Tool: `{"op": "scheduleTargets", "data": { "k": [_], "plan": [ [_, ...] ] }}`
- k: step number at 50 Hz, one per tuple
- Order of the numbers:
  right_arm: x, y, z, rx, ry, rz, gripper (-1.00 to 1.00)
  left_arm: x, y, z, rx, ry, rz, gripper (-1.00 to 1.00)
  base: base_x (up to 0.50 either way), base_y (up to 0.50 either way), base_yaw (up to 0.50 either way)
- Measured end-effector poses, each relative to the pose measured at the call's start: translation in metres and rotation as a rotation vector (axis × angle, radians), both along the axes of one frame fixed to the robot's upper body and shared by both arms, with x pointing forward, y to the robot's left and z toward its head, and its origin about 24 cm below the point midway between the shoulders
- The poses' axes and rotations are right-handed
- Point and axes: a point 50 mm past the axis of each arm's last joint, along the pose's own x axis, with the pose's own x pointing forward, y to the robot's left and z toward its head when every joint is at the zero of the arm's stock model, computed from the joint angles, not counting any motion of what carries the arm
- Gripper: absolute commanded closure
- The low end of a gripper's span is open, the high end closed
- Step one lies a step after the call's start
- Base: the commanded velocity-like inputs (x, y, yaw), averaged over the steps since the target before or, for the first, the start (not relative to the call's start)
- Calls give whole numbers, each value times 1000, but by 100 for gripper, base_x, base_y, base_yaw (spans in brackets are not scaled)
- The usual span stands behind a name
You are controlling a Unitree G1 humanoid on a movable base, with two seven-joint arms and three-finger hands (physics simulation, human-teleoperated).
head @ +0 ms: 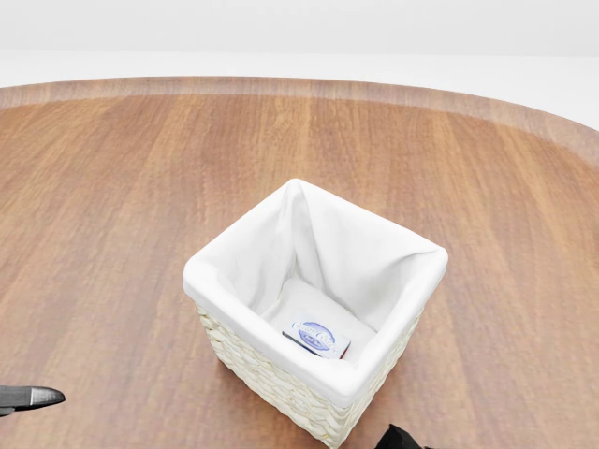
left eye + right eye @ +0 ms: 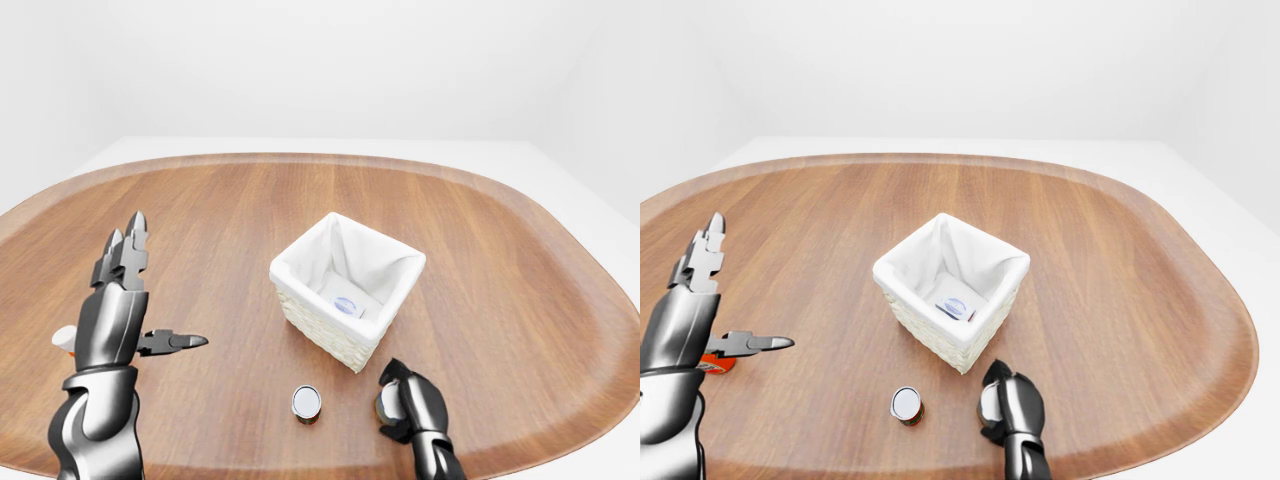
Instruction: Pick up the alphabet soup and the cream cheese box, and put them in the basket.
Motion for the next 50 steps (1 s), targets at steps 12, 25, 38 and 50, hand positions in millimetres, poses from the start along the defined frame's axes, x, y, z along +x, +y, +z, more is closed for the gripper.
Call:
{"op": "scheduleTargets", "data": {
  "k": [12, 25, 38, 50],
  "plan": [
    [-3, 1, 4, -7, -10, 12, 100, 1, 0, -1, 2, 7, 0, -100, 0, 0, 0],
    [-8, 2, 38, 110, -94, 10, 100, 2, 0, -2, 6, 13, -3, -100, 0, 0, 0],
    [-8, -1, 76, 200, -190, 18, 100, 3, -1, -3, 9, 22, -7, -100, 0, 0, 0],
    [-8, -16, 89, 249, -213, -35, 100, 4, -2, -5, 16, 32, -9, -100, 0, 0, 0]
  ]
}}
